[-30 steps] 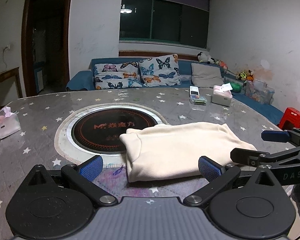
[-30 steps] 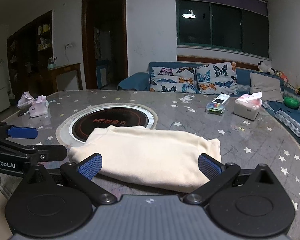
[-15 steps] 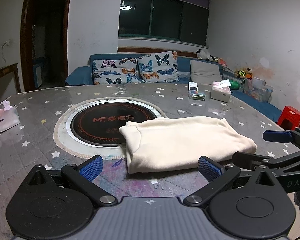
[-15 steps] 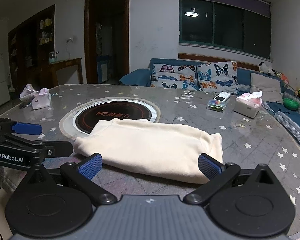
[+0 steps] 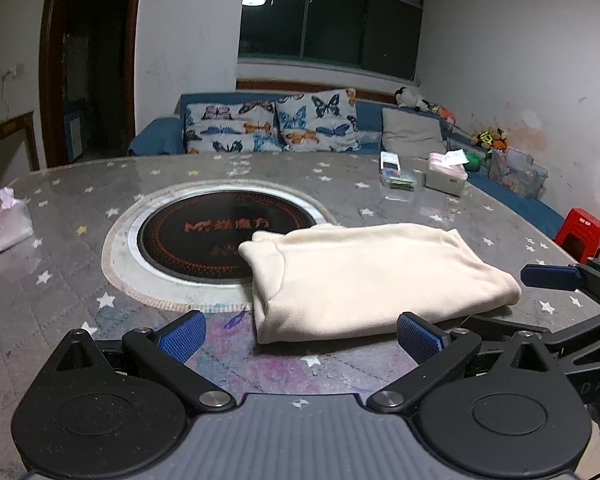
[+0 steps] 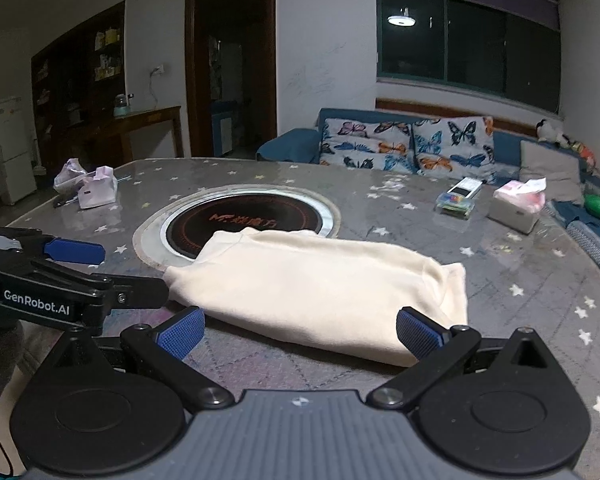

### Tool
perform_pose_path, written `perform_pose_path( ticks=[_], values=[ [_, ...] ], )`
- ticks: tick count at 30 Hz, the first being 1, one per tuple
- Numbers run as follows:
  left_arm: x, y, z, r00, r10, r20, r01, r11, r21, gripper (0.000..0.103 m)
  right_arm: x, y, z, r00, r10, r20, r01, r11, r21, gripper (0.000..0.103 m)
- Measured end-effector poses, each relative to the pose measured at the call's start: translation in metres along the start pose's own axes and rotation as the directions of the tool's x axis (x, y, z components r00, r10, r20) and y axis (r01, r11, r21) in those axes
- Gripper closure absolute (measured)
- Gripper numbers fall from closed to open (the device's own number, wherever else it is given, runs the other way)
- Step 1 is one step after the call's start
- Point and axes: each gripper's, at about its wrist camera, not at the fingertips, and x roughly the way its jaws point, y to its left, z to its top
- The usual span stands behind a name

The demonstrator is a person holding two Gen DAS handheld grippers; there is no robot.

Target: Fold clothes

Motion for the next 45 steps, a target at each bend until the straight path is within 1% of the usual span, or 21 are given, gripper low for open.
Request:
perform_pose_path(
  ticks=[9,12,16,18,19,21,23,24,25,26,28,29,31,32,34,37,38,39,41,44,45],
  values=[
    [0.024,0.013,0.005,0.998,0.022,-0.061,-0.025,0.999,-0.045,0.000,0.021,0.003,0.004,0.997,0.056,-0.053,-0.058,0.997,-0.041,0.000],
    [0.031,0.021,0.010,0.997,0.045,-0.065,-0.049,0.997,-0.065,0.001,0.029,0.008,0.008,0.995,0.077,-0.069,-0.082,0.994,-0.071,0.004],
    [0.040,0.035,0.017,0.996,0.044,-0.080,-0.053,0.992,-0.118,0.001,0.042,0.017,0.014,0.988,0.115,-0.102,-0.127,0.985,-0.119,0.012],
    [0.043,0.041,0.020,0.996,0.040,-0.082,-0.051,0.988,-0.143,0.001,0.050,0.026,0.017,0.983,0.138,-0.120,-0.156,0.976,-0.154,0.013],
    [0.044,0.044,0.022,0.996,0.038,-0.081,-0.050,0.987,-0.153,0.002,0.053,0.030,0.018,0.981,0.149,-0.128,-0.170,0.970,-0.172,0.016],
    [0.046,0.050,0.026,0.996,0.031,-0.078,-0.045,0.983,-0.178,0.003,0.059,0.041,0.021,0.976,0.167,-0.140,-0.194,0.957,-0.214,0.018],
    [0.049,0.056,0.029,0.997,0.019,-0.078,-0.035,0.978,-0.205,0.010,0.063,0.051,0.022,0.972,0.184,-0.150,-0.218,0.941,-0.259,0.022],
    [0.051,0.059,0.031,0.997,0.013,-0.080,-0.030,0.974,-0.223,0.011,0.066,0.057,0.023,0.970,0.189,-0.155,-0.227,0.932,-0.283,0.022],
    [0.053,0.062,0.032,0.997,0.000,-0.083,-0.020,0.971,-0.240,0.014,0.069,0.062,0.023,0.968,0.193,-0.162,-0.235,0.923,-0.304,0.024],
    [0.055,0.066,0.033,0.996,-0.013,-0.085,-0.010,0.966,-0.257,0.019,0.073,0.066,0.023,0.965,0.197,-0.171,-0.244,0.914,-0.324,0.027],
    [0.060,0.073,0.036,0.995,-0.035,-0.092,0.007,0.956,-0.294,0.023,0.079,0.075,0.022,0.962,0.199,-0.185,-0.255,0.897,-0.362,0.034],
    [0.062,0.077,0.036,0.994,-0.046,-0.095,0.014,0.950,-0.312,0.027,0.083,0.079,0.022,0.962,0.196,-0.188,-0.256,0.889,-0.380,0.038],
    [0.067,0.082,0.038,0.992,-0.071,-0.103,0.031,0.936,-0.350,0.027,0.089,0.087,0.022,0.963,0.187,-0.192,-0.252,0.876,-0.412,0.040],
    [0.069,0.085,0.038,0.991,-0.084,-0.105,0.040,0.930,-0.365,0.028,0.091,0.091,0.021,0.964,0.182,-0.192,-0.250,0.869,-0.427,0.045],
    [0.072,0.088,0.039,0.988,-0.107,-0.110,0.056,0.919,-0.391,0.028,0.096,0.097,0.020,0.965,0.173,-0.198,-0.247,0.857,-0.453,0.049],
    [0.077,0.090,0.039,0.984,-0.132,-0.116,0.073,0.906,-0.417,0.027,0.102,0.102,0.018,0.967,0.154,-0.205,-0.236,0.846,-0.477,0.062],
    [0.078,0.089,0.039,0.983,-0.140,-0.117,0.078,0.902,-0.425,0.027,0.103,0.103,0.017,0.968,0.144,-0.204,-0.227,0.846,-0.482,0.068],
    [0.080,0.088,0.040,0.982,-0.148,-0.119,0.083,0.898,-0.432,0.026,0.103,0.103,0.017,0.969,0.144,-0.201,-0.225,0.850,-0.476,0.070],
    [0.083,0.087,0.040,0.979,-0.163,-0.121,0.092,0.888,-0.450,0.026,0.102,0.096,0.020,0.966,0.168,-0.195,-0.240,0.865,-0.440,0.080],
    [0.089,0.088,0.041,0.974,-0.188,-0.130,0.097,0.856,-0.508,0.023,0.097,0.081,0.027,0.960,0.214,-0.182,-0.268,0.893,-0.361,0.088],
    [0.091,0.089,0.041,0.972,-0.191,-0.133,0.093,0.843,-0.530,0.021,0.095,0.076,0.029,0.958,0.228,-0.175,-0.277,0.899,-0.339,0.089]
  ],
)
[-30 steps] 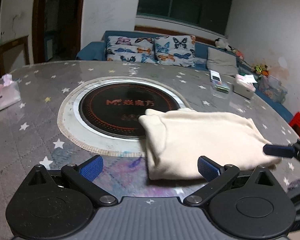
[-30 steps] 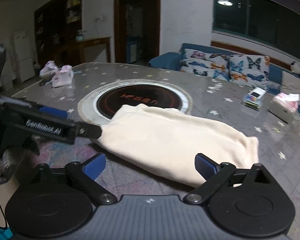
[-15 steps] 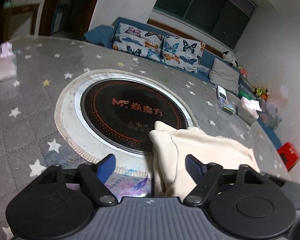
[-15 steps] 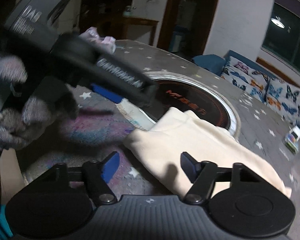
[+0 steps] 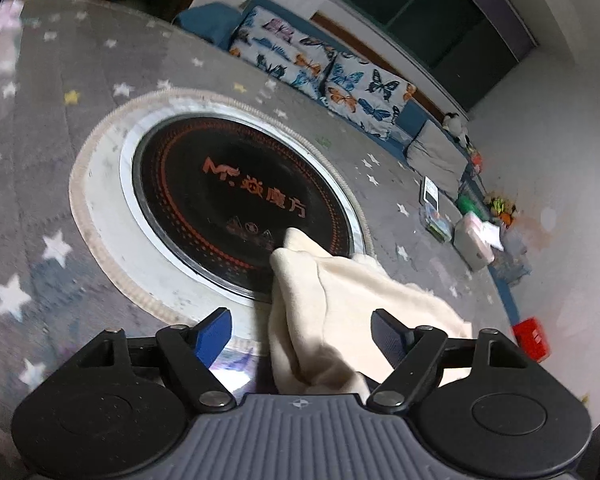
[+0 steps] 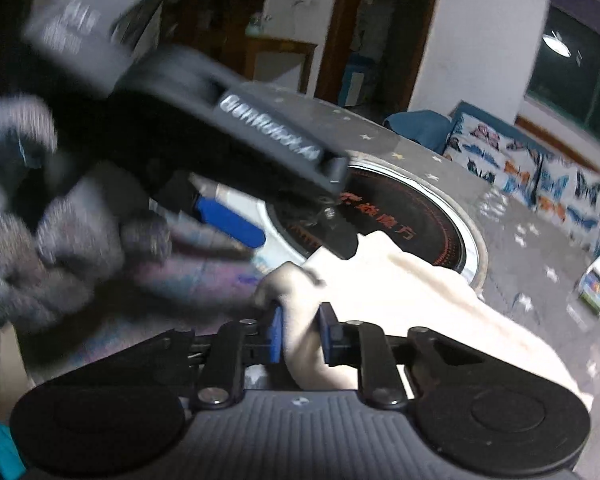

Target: Fold clothes

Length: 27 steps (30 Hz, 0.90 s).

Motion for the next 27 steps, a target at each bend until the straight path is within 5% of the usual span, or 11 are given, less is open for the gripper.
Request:
perform_pose_path(
  ticks=[10,12,17,23,27],
  values=[
    [0.024,0.000,0.006,0.996,-0.055,-0.070,0.038,0.975,-0.220,0.022,-0.023,-0.032,0.000,0.994,0.073,0.078,-0.083,0.987,0.141,0.091],
    [0.030,-0.001,0.006,0.995,-0.060,-0.075,0.040,0.970,-0.242,0.027,-0.026,-0.036,-0.003,0.993,0.086,0.085,-0.098,0.984,0.147,0.092],
    [0.043,0.004,0.004,0.992,-0.086,-0.096,0.052,0.950,-0.307,0.072,-0.031,-0.038,-0.008,0.989,0.110,0.094,-0.124,0.980,0.154,0.092],
    [0.045,0.003,0.002,0.994,-0.064,-0.089,0.037,0.960,-0.278,0.081,-0.034,-0.051,-0.013,0.987,0.131,0.094,-0.148,0.967,0.206,0.083],
    [0.044,0.000,0.002,0.995,-0.055,-0.086,0.033,0.968,-0.248,0.081,-0.048,-0.072,-0.022,0.993,0.073,0.090,-0.095,0.960,0.265,0.075]
  ],
)
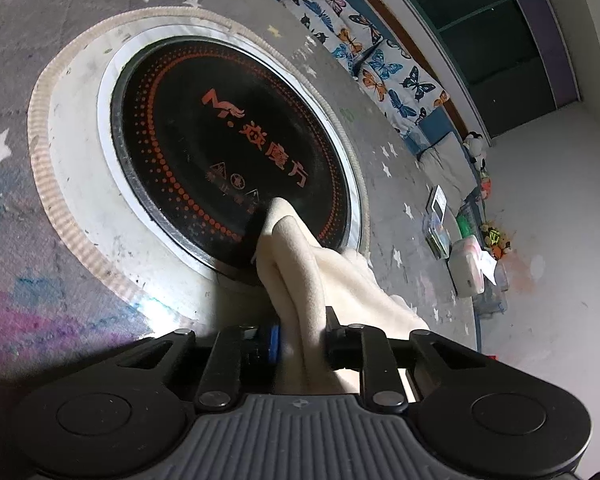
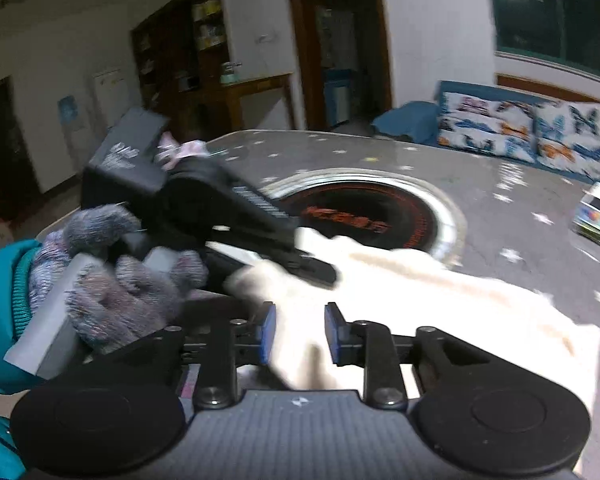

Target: Fold clothes

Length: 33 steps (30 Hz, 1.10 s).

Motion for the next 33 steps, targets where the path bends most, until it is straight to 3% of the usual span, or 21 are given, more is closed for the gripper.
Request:
perform_pose_path(
  ticks=[4,8,12,13,16,20,21,23,29,33],
  values=[
    [0.000,-0.004,-0.001,1.000,0.012,0.008,-0.012,0.999,0.033,0.081,-0.012,-0.041,-0.003,0.990,-0.140,-0.003,0.140,0.988,0.071,0.072],
    [0.000,-0.008,-0.002,1.000,0.021,0.016,-0.022,0.998,0.058,0.081,-0.021,-0.089,-0.010,0.958,-0.285,-0.031,0.286,0.944,0.166,0.070],
    [0.000,-0.012,-0.002,0.999,0.033,0.020,-0.035,0.996,0.082,0.081,-0.025,-0.133,-0.021,0.926,-0.373,-0.055,0.373,0.887,0.272,0.066],
    [0.000,-0.013,-0.002,0.999,0.035,0.021,-0.037,0.995,0.088,0.081,-0.026,-0.142,-0.024,0.925,-0.375,-0.060,0.375,0.877,0.301,0.060],
    [0.001,-0.016,-0.002,0.999,0.046,0.025,-0.049,0.993,0.109,0.081,-0.021,-0.161,-0.029,0.927,-0.368,-0.077,0.369,0.849,0.379,0.060],
    [0.001,-0.019,-0.003,0.998,0.055,0.029,-0.058,0.990,0.125,0.081,-0.009,-0.166,-0.035,0.939,-0.334,-0.079,0.336,0.847,0.413,0.061],
    [0.001,-0.020,-0.003,0.998,0.055,0.030,-0.059,0.990,0.130,0.081,-0.007,-0.165,-0.035,0.940,-0.333,-0.075,0.333,0.850,0.407,0.063],
    [0.001,-0.022,-0.004,0.998,0.057,0.034,-0.061,0.987,0.145,0.082,-0.003,-0.162,-0.034,0.945,-0.320,-0.071,0.320,0.858,0.402,0.087],
    [-0.005,-0.043,-0.005,0.998,0.033,0.056,-0.045,0.974,0.223,0.084,-0.016,-0.152,-0.029,0.941,-0.339,-0.018,0.319,0.866,0.384,0.093],
    [-0.004,-0.066,-0.008,0.999,0.003,0.054,-0.018,0.958,0.286,0.085,-0.041,-0.148,-0.023,0.924,-0.382,0.023,0.347,0.863,0.368,0.093]
  ],
)
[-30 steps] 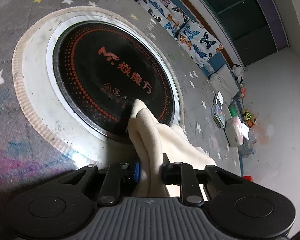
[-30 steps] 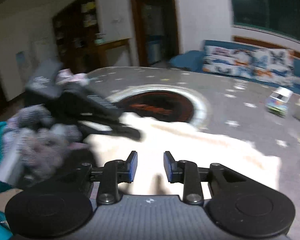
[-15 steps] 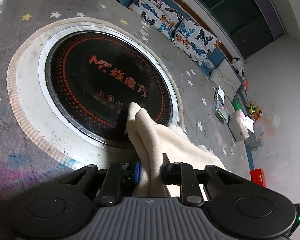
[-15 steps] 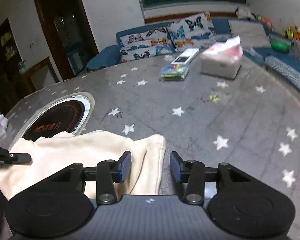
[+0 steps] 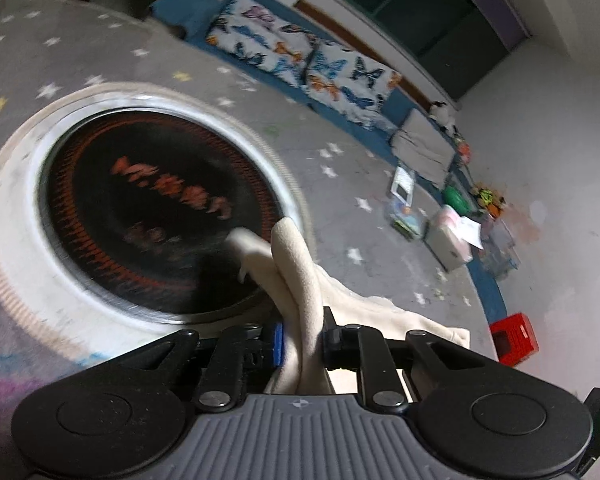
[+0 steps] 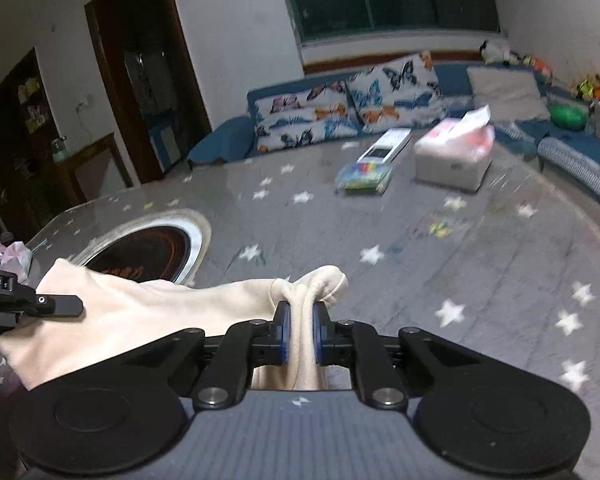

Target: Fold clothes

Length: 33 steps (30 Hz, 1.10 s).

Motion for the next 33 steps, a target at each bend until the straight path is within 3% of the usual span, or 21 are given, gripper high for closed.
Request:
perform_pose_path(
  ticks=[8,19,24,30,33],
  values=[
    [0.036,-0.066,-0.003,0.996,-0.070,-0.051,0.076,0.990,0.119,0.085,-0.044,-0.039,0.017,0.988,-0.129,0.085,0.128,0.992,0.014,0.093],
    [0.099,-0.157,-0.017,0.978,-0.146,-0.148,0.179,0.953,0.243,0.085,-0.072,-0.112,0.029,0.941,-0.321,0.105,0.316,0.947,0.061,0.093],
    [0.125,-0.174,-0.025,0.971,-0.141,-0.195,0.191,0.945,0.266,0.085,-0.069,-0.138,0.027,0.922,-0.379,0.084,0.373,0.925,0.078,0.093],
    [0.149,-0.174,-0.037,0.968,-0.071,-0.239,0.145,0.941,0.306,0.084,-0.041,-0.161,0.009,0.911,-0.412,-0.008,0.410,0.906,0.103,0.093],
    [0.153,-0.168,-0.037,0.970,-0.032,-0.241,0.112,0.938,0.327,0.079,-0.030,-0.168,-0.001,0.905,-0.421,-0.056,0.425,0.899,0.109,0.091]
  ],
)
